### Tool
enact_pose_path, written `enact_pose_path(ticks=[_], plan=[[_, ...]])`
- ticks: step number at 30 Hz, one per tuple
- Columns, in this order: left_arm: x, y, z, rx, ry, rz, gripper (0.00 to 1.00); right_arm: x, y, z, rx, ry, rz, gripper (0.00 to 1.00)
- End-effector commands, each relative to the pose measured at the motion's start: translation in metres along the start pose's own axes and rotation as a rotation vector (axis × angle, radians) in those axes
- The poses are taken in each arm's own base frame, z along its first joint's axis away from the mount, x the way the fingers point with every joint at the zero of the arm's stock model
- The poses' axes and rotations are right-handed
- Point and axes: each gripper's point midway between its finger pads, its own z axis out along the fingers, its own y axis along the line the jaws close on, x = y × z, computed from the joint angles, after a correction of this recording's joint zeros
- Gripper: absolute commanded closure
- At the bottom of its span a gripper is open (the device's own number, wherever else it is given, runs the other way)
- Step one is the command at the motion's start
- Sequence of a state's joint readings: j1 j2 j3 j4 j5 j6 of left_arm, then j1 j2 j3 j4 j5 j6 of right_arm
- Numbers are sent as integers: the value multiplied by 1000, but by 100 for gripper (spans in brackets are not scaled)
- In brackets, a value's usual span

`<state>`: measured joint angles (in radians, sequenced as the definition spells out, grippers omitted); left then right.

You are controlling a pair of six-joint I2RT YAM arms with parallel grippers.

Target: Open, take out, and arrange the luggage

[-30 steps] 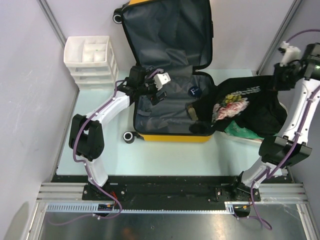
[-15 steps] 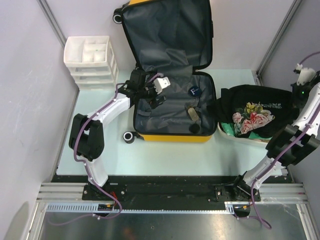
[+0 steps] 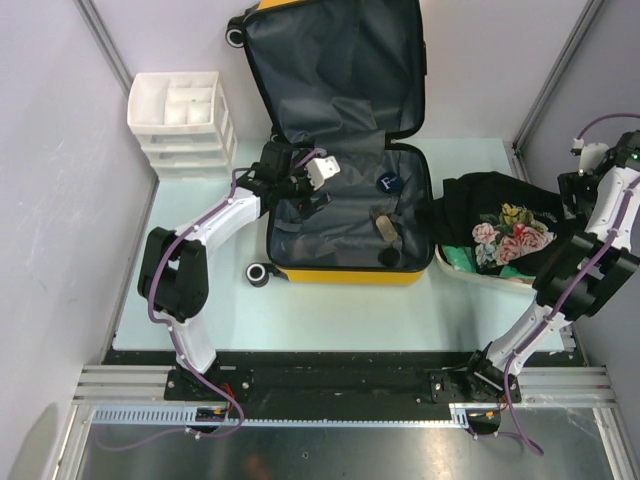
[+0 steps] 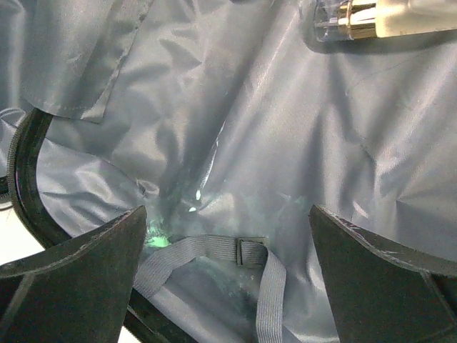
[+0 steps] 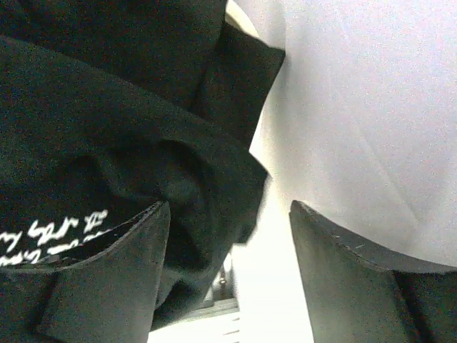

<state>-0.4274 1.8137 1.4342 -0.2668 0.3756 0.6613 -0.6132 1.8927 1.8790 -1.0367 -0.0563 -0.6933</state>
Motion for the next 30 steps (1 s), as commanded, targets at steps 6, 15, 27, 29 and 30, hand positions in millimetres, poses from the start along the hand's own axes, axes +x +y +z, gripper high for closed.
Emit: enact_pose_path(ticks=[6, 15, 27, 29, 30], plan=[[-23, 13, -19, -76, -30, -47, 0, -87, 26, -89, -28, -275, -44, 13], [-37, 20, -25, -92, -57, -171, 0, -64, 175, -108, -489, -231, -118, 13], [-20, 48, -64, -115, -89, -463, 0, 27, 126, 37, -206, 84, -175, 16], [-11, 50, -67, -134, -73, -475, 0, 13, 108, 34, -163, 47, -162, 17], [-6, 52, -70, -142, -67, -486, 0, 8, 106, 32, -156, 37, -160, 17]])
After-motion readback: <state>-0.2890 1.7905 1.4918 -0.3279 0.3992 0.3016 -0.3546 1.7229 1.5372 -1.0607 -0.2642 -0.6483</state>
